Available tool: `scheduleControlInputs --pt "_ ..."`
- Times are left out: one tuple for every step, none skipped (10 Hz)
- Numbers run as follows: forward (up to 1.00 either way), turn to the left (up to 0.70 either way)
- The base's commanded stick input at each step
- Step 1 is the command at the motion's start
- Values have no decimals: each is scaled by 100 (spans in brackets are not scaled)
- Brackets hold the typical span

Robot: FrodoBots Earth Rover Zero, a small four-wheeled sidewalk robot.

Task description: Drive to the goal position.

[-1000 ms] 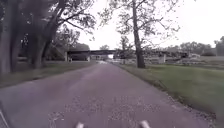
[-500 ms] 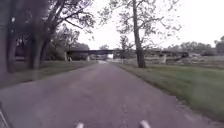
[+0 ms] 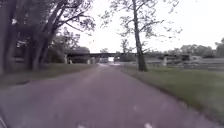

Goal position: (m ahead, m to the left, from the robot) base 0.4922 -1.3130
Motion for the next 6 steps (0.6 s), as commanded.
scheduleControlInputs --pt "70 0" --pt "70 0" --pt "70 0" --pt "70 0" --pt "70 0" --pt "70 0"
